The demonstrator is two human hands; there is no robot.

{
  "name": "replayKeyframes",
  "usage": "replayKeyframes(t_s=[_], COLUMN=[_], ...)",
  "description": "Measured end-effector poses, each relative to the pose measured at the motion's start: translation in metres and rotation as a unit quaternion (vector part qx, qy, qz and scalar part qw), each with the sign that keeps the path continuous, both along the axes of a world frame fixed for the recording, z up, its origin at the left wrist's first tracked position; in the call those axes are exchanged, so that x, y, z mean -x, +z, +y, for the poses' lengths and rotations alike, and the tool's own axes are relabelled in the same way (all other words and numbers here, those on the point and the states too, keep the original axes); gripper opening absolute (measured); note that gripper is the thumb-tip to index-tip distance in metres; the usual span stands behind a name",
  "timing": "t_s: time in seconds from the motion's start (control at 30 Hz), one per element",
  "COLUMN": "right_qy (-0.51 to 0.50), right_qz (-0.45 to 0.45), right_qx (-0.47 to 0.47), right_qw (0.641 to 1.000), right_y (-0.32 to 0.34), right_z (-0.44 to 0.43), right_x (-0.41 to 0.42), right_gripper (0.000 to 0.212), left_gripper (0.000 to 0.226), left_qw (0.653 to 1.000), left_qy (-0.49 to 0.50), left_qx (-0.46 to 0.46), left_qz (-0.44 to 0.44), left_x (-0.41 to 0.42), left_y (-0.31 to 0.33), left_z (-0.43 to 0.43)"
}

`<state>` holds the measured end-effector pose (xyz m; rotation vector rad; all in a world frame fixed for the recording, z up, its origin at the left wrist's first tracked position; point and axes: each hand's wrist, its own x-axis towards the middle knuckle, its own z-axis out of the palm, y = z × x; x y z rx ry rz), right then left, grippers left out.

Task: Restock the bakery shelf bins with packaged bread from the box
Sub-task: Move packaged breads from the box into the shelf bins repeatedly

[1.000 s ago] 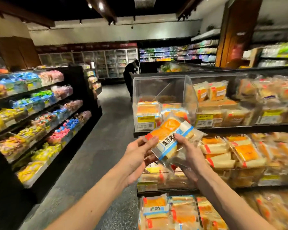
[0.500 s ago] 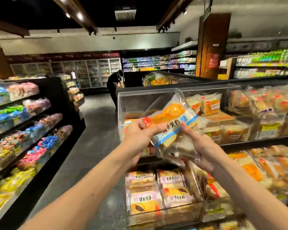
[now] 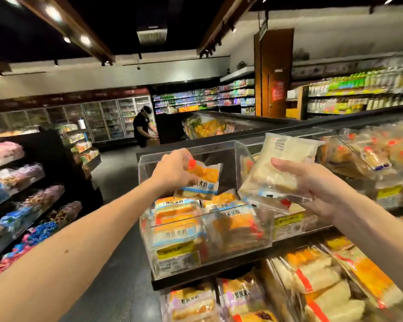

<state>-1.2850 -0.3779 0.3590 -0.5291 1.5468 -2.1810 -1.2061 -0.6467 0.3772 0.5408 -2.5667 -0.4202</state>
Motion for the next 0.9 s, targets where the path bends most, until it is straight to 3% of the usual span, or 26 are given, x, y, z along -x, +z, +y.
replayKeyframes(t_s=[0.07, 0.2, 0.37, 0.57, 0.63, 0.67, 0.73, 0.8, 0.9], right_qy=[-0.013, -0.036, -0.052, -0.042, -0.041, -0.04, -0.037, -0.034, -0.039], right_qz=[0.011, 0.006, -0.007, 0.007, 0.016, 0.017, 0.013, 0.006, -0.007], right_qx=[-0.005, 0.002, 0.005, -0.023, -0.042, -0.046, -0.047, -0.046, -0.049], right_qw=[1.0, 0.999, 0.999, 0.999, 0.998, 0.998, 0.998, 0.998, 0.998], right_y=[-0.002, -0.003, -0.01, -0.005, -0.003, -0.003, -0.003, -0.004, -0.004], right_z=[-0.006, -0.021, -0.033, -0.036, -0.036, -0.036, -0.036, -0.037, -0.037], right_x=[0.003, 0.002, -0.009, -0.015, -0.015, -0.015, -0.015, -0.016, -0.017], right_gripper=[0.058, 0.052, 0.039, 0.043, 0.047, 0.044, 0.036, 0.034, 0.033], left_gripper=[0.04, 0.044, 0.03, 0.043, 0.045, 0.045, 0.051, 0.056, 0.04], left_qw=[1.0, 0.994, 0.985, 0.989, 0.992, 0.988, 0.947, 0.89, 0.861], left_qy=[-0.02, -0.063, -0.166, -0.095, -0.083, -0.083, -0.078, -0.073, -0.108], left_qx=[0.008, -0.082, 0.031, -0.098, -0.023, 0.06, 0.269, 0.414, 0.46], left_qz=[-0.022, 0.028, -0.021, -0.064, -0.097, -0.117, -0.159, -0.174, -0.189], left_x=[0.025, 0.07, 0.083, 0.104, 0.104, 0.104, 0.102, 0.102, 0.102], left_y=[-0.003, -0.014, -0.038, -0.069, -0.071, -0.071, -0.069, -0.069, -0.073], left_z=[-0.005, -0.007, -0.011, -0.028, -0.03, -0.03, -0.028, -0.024, -0.017])
